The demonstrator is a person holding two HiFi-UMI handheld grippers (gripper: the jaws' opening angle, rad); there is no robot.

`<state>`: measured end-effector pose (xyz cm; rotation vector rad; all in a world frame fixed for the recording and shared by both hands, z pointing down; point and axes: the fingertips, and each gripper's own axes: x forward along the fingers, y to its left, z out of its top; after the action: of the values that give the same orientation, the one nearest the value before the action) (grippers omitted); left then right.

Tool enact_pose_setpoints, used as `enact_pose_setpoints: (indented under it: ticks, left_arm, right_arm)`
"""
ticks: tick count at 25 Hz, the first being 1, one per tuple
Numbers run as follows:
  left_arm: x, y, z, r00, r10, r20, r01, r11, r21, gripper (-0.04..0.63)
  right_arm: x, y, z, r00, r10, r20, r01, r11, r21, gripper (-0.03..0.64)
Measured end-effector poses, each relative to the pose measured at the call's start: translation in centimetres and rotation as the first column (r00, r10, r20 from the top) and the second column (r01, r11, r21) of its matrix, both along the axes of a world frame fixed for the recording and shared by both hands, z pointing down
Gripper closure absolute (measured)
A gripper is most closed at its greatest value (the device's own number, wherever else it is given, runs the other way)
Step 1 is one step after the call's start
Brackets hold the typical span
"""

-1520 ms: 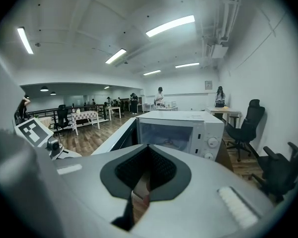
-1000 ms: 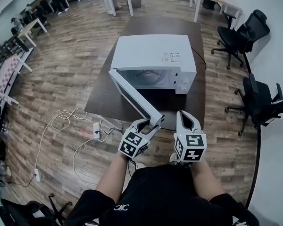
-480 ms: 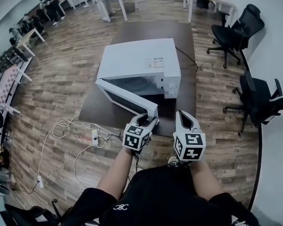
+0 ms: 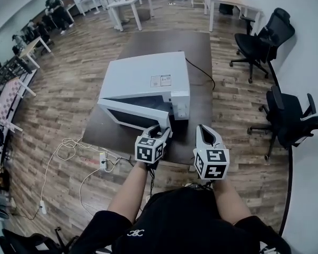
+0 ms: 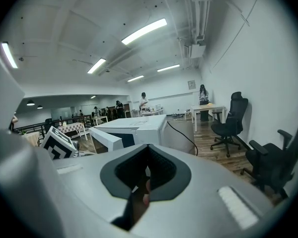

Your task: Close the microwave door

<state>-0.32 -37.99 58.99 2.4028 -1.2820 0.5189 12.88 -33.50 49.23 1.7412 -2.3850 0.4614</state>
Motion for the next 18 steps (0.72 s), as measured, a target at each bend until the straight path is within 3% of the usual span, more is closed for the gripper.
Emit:
enact_pose_setpoints:
  ticks: [18]
  left_arm:
    - [2.0,-7.4,-0.3,0.996,-0.088,-0.004,0.088,0.996,0.007,0.463]
  right_arm:
    - [2.8,-4.0,0.5,0.998,-0.055,-0.038,0.055,0.998,0.004,0.609]
